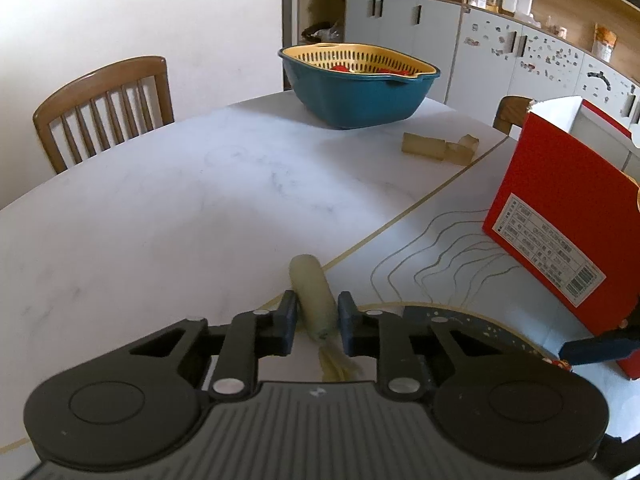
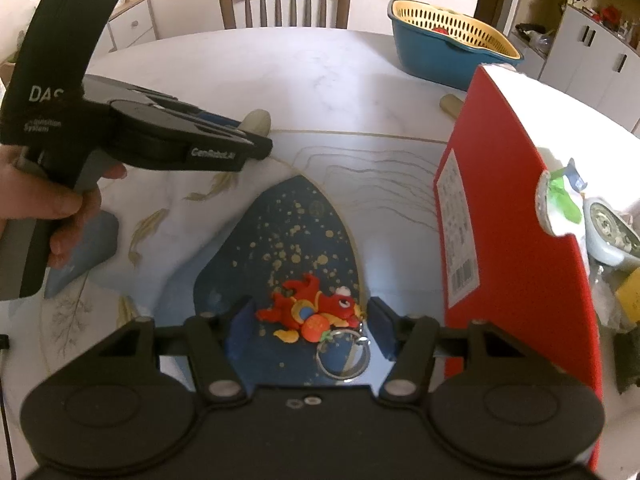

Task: Organize objects
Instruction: 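Grasp the beige cylindrical sponge with the left tool while the right tool grasps the red plush keychain toy, then carry the beige sponge and red toy over the shoebox with both tools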

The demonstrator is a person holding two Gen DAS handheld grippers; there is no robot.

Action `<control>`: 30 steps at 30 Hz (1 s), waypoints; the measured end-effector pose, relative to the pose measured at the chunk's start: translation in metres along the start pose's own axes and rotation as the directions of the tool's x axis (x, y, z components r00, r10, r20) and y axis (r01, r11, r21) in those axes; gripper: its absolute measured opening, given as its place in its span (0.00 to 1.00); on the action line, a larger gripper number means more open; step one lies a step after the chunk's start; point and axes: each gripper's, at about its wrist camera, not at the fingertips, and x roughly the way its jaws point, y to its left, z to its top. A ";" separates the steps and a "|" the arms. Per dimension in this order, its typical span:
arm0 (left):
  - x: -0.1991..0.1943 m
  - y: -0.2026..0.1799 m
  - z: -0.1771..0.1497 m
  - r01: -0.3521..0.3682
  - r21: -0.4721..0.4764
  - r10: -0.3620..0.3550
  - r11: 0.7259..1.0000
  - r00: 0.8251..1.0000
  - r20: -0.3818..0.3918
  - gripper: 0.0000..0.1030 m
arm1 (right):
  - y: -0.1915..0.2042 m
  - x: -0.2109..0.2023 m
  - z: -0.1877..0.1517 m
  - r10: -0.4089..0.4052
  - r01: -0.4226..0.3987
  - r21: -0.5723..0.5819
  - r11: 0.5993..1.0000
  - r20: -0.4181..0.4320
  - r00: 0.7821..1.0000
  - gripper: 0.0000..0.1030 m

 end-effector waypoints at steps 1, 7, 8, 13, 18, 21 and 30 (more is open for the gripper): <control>0.000 0.001 0.000 0.000 -0.008 0.000 1.000 1.000 -0.002 0.18 | 0.000 -0.002 0.000 0.003 -0.003 0.005 1.000 0.000 1.000 0.57; -0.009 0.009 -0.006 0.010 -0.055 -0.011 0.998 1.000 -0.013 0.15 | 0.000 -0.018 -0.002 0.023 -0.023 0.024 0.999 0.010 1.000 0.57; -0.011 0.009 -0.008 0.011 -0.055 -0.012 0.998 1.000 -0.011 0.15 | 0.000 -0.021 -0.002 0.023 -0.024 0.027 0.999 0.010 1.000 0.57; -0.026 0.008 -0.020 0.018 -0.071 -0.019 0.997 1.000 -0.021 0.15 | -0.001 -0.040 -0.006 0.028 -0.029 0.027 0.999 0.007 1.000 0.57; -0.050 0.000 -0.029 0.025 -0.086 -0.027 0.996 0.999 -0.017 0.15 | -0.008 -0.063 -0.011 0.039 -0.040 0.046 0.998 0.009 0.999 0.57; -0.067 -0.005 -0.030 0.025 -0.093 -0.026 0.995 1.000 -0.011 0.15 | -0.008 -0.080 -0.013 0.052 -0.053 0.033 0.998 0.028 0.998 0.57; -0.127 -0.024 -0.015 0.025 -0.100 -0.020 0.995 0.999 0.046 0.15 | -0.017 -0.129 -0.013 0.113 -0.117 0.037 0.992 0.100 0.989 0.57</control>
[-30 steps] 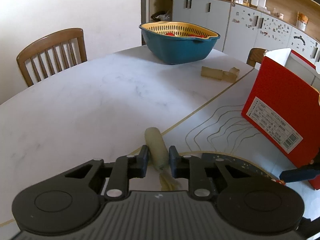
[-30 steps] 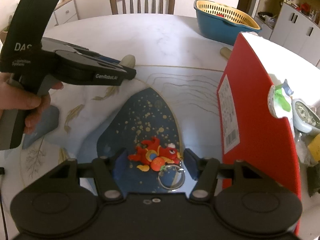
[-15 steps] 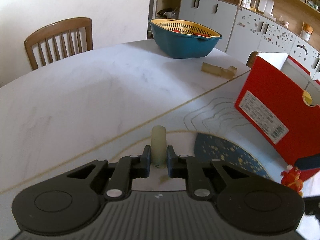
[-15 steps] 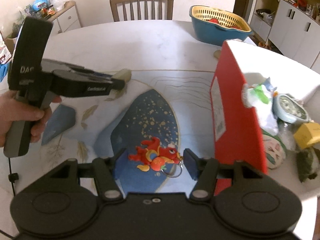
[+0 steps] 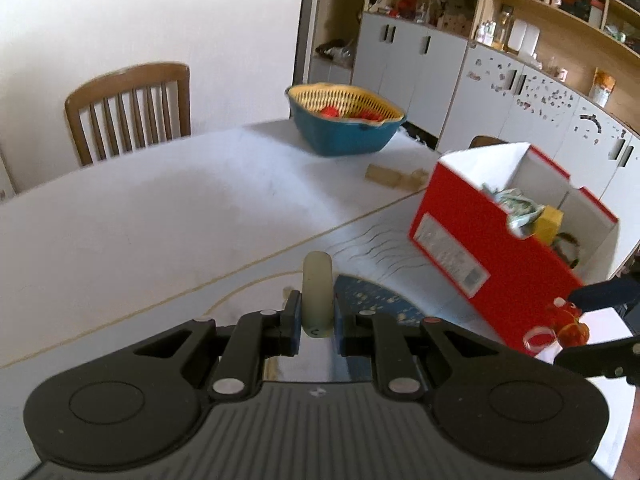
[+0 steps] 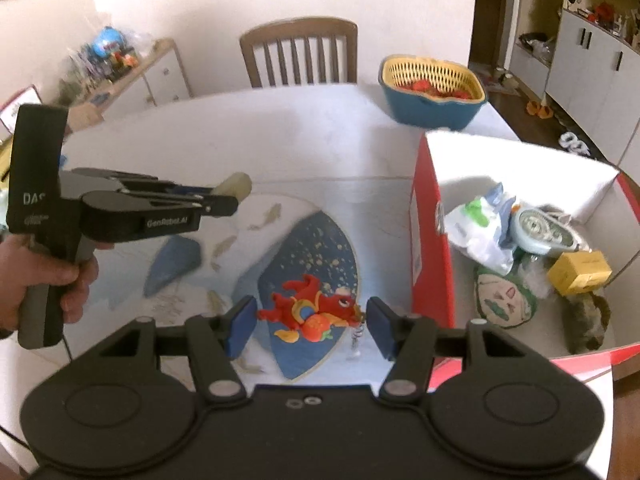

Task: Organize objects
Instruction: 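Carry the beige sponge and red toy over the shoebox with both tools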

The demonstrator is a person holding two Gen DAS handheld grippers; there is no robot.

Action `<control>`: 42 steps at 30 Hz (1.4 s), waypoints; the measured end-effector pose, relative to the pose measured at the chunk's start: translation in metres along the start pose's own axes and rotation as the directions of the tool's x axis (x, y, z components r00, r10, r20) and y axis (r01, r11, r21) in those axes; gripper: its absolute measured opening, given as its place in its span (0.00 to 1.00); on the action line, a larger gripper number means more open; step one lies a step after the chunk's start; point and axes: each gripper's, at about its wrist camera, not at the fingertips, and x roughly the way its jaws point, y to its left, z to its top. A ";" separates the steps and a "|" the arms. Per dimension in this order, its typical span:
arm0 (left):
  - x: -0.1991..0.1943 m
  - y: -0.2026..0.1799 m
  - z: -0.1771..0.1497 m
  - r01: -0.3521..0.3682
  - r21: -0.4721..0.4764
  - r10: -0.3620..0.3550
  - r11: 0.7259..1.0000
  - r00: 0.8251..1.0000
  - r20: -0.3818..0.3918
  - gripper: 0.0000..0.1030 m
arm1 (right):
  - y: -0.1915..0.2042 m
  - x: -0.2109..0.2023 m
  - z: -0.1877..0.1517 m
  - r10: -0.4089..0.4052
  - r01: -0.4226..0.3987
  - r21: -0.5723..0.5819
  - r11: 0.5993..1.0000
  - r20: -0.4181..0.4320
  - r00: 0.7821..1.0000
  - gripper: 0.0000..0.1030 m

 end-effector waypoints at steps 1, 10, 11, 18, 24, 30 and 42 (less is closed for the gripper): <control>-0.006 -0.004 0.003 0.002 0.005 -0.002 1.000 1.000 0.006 0.15 | -0.001 -0.006 0.001 0.008 -0.008 -0.001 1.000 0.007 1.000 0.57; -0.046 -0.053 0.033 0.003 0.079 -0.007 0.997 0.999 0.052 0.15 | -0.028 -0.050 0.012 0.037 -0.035 -0.026 0.999 0.057 0.998 0.57; -0.049 -0.061 0.037 0.005 0.088 -0.010 0.996 0.999 0.054 0.15 | -0.033 -0.054 0.014 0.039 -0.037 -0.027 0.999 0.061 0.997 0.57; -0.053 -0.110 0.062 0.037 0.094 -0.042 0.995 0.998 0.057 0.15 | -0.077 -0.080 0.023 0.017 -0.012 -0.042 0.999 0.109 0.994 0.57; -0.045 -0.157 0.078 0.031 0.127 -0.039 0.991 0.998 0.059 0.15 | -0.119 -0.091 0.027 0.003 0.003 -0.051 0.999 0.119 0.993 0.57; -0.027 -0.195 0.089 0.029 0.144 -0.037 0.989 0.998 0.051 0.15 | -0.160 -0.093 0.028 -0.001 0.007 -0.047 0.999 0.127 0.992 0.57; 0.032 -0.249 0.089 0.028 0.179 -0.023 0.983 0.999 -0.031 0.15 | -0.227 -0.075 0.030 -0.026 0.035 -0.083 0.996 0.104 0.994 0.57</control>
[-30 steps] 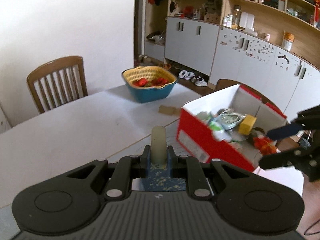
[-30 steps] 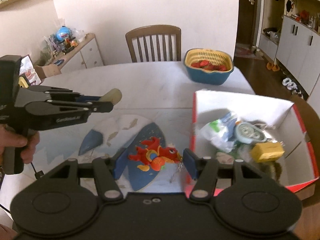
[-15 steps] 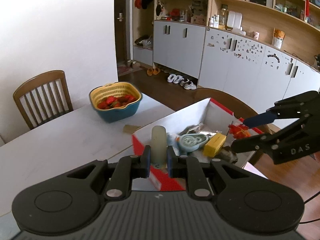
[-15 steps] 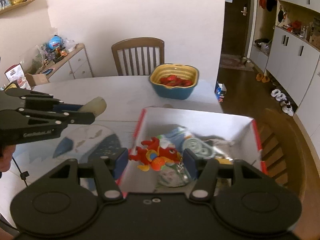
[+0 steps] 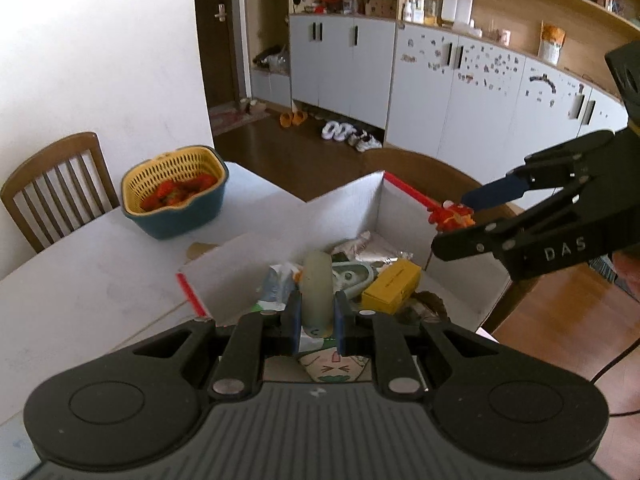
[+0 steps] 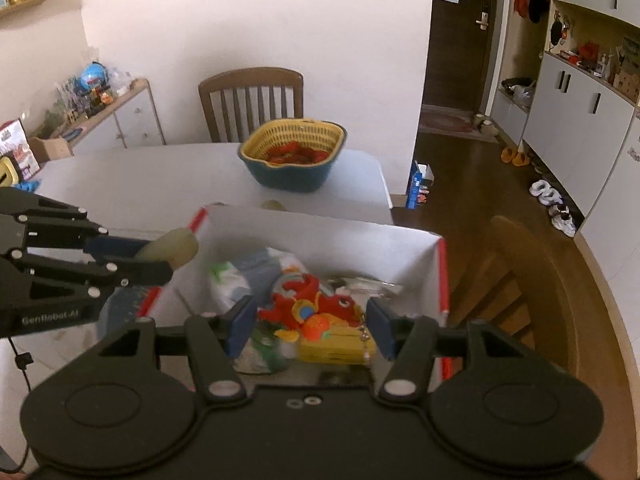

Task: Organize objects
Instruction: 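Carry the beige sponge and red toy over the shoebox with both tools, then lower the sponge and red toy into the shoebox and open both tools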

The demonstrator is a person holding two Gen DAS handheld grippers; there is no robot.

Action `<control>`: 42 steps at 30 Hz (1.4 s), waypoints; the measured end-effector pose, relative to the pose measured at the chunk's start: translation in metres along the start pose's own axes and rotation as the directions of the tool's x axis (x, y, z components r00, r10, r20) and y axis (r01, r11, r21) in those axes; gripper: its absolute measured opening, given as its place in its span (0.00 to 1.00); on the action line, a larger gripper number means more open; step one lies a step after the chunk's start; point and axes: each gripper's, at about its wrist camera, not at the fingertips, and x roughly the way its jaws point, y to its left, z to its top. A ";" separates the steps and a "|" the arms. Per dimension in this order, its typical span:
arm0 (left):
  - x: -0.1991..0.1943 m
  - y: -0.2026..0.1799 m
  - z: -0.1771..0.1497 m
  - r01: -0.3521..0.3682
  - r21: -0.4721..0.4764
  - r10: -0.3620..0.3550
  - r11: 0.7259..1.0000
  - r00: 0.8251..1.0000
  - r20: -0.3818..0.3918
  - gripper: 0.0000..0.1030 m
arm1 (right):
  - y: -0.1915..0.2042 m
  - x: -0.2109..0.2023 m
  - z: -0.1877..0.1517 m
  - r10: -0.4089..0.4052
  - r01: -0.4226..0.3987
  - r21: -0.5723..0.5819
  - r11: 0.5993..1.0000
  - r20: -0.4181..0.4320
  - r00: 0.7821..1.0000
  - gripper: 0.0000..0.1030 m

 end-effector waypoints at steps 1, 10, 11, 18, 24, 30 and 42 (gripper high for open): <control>0.005 -0.002 0.001 -0.004 0.002 0.004 1.000 1.000 -0.006 0.15 | -0.004 0.003 -0.001 -0.002 0.002 0.001 1.000 -0.008 1.000 0.57; 0.053 -0.013 -0.003 0.012 0.013 -0.011 1.000 0.998 -0.067 0.15 | -0.032 0.033 -0.002 0.004 -0.005 -0.018 1.000 -0.053 0.999 0.57; 0.059 -0.013 -0.003 0.012 0.014 -0.011 1.000 0.997 -0.076 0.15 | -0.034 0.038 -0.001 0.005 -0.006 -0.022 1.000 -0.058 0.998 0.57; 0.084 -0.010 -0.007 0.003 -0.006 -0.004 1.000 0.991 -0.134 0.15 | -0.041 0.074 0.001 0.019 -0.023 -0.036 0.999 -0.102 0.995 0.57; 0.095 -0.008 -0.011 -0.004 -0.030 -0.001 1.000 0.985 -0.172 0.15 | -0.038 0.100 -0.003 0.037 -0.046 -0.058 0.997 -0.150 0.988 0.57; 0.099 -0.010 -0.014 -0.009 -0.036 0.002 0.999 0.982 -0.189 0.15 | -0.036 0.113 -0.010 0.048 -0.062 -0.069 0.996 -0.187 0.981 0.57; 0.089 -0.015 -0.012 -0.022 -0.048 0.014 0.999 0.984 -0.178 0.15 | -0.039 0.101 -0.011 0.081 -0.093 -0.059 0.994 -0.171 0.982 0.61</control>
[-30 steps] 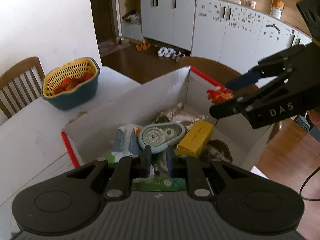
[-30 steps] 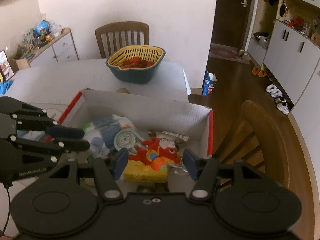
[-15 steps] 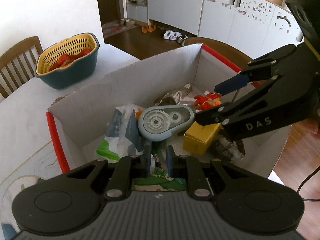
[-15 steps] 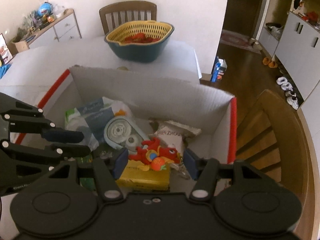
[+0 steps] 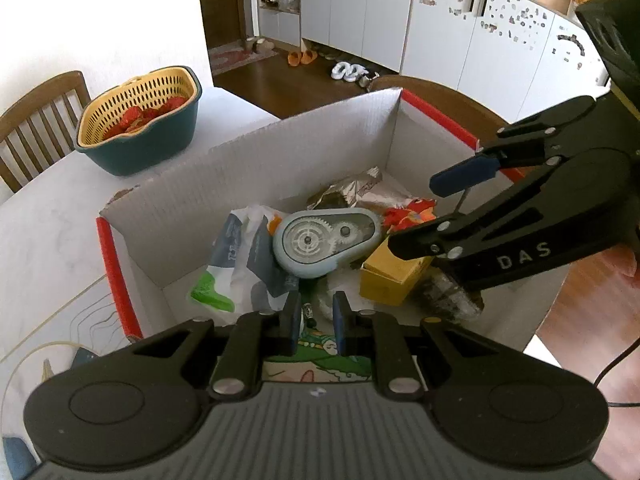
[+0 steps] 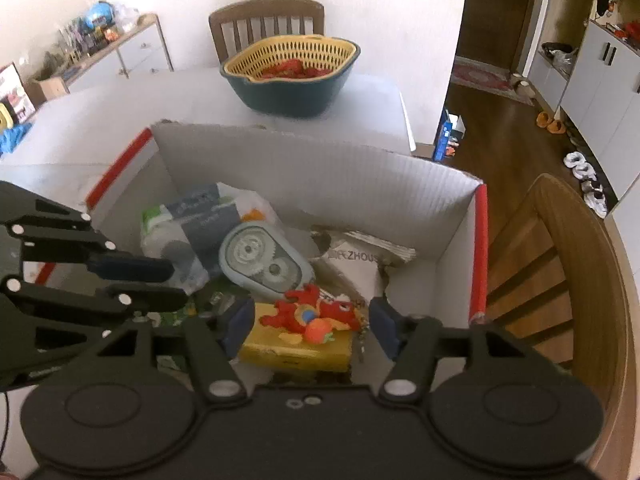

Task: Organize objects
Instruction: 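Lower the sponge and red toy into the shoebox and open both tools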

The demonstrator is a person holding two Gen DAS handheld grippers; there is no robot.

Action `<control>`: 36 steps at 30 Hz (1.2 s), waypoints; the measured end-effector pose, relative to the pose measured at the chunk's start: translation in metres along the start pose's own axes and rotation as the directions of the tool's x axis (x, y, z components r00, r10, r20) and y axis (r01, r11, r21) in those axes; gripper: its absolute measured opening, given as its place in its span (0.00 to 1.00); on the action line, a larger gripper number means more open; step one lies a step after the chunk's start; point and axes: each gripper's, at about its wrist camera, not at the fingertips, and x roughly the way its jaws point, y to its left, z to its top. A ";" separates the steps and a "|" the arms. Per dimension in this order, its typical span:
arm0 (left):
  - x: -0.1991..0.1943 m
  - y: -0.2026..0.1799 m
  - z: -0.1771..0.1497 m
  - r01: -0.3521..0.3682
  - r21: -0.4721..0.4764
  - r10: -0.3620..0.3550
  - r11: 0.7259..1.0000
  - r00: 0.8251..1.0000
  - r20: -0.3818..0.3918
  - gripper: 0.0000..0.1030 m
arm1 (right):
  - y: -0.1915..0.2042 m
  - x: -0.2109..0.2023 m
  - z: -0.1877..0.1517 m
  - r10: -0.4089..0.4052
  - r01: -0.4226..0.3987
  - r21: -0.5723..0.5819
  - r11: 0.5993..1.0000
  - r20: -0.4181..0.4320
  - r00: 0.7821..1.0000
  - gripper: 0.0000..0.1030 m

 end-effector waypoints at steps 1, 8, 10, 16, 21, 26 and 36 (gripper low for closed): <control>-0.002 -0.001 0.000 0.000 0.001 0.000 1.000 1.000 0.005 0.15 | 0.000 -0.003 -0.001 0.004 -0.004 0.003 1.000 0.006 1.000 0.61; -0.022 -0.002 0.000 -0.006 -0.005 0.006 1.000 0.999 0.041 0.15 | 0.005 -0.031 -0.008 0.007 -0.008 0.011 1.000 0.071 0.997 0.67; -0.028 -0.001 0.000 -0.006 -0.002 0.006 1.000 0.999 0.051 0.15 | 0.008 -0.040 -0.011 0.004 -0.006 0.016 1.000 0.090 0.996 0.68; -0.046 0.003 -0.004 0.006 -0.008 -0.005 1.000 0.997 0.080 0.15 | 0.019 -0.064 -0.021 -0.008 0.001 0.043 0.999 0.147 0.989 0.70; -0.062 0.010 -0.012 0.011 -0.004 -0.011 1.000 0.994 0.112 0.16 | 0.035 -0.078 -0.027 -0.036 0.023 0.068 0.997 0.186 0.982 0.72; -0.081 0.018 -0.021 0.034 -0.001 -0.033 0.999 0.989 0.146 0.35 | 0.054 -0.088 -0.032 -0.060 0.036 0.111 0.993 0.216 0.975 0.76; -0.114 0.034 -0.034 0.047 0.029 -0.052 0.998 0.976 0.214 0.65 | 0.089 -0.101 -0.049 -0.110 0.060 0.212 0.976 0.237 0.965 0.81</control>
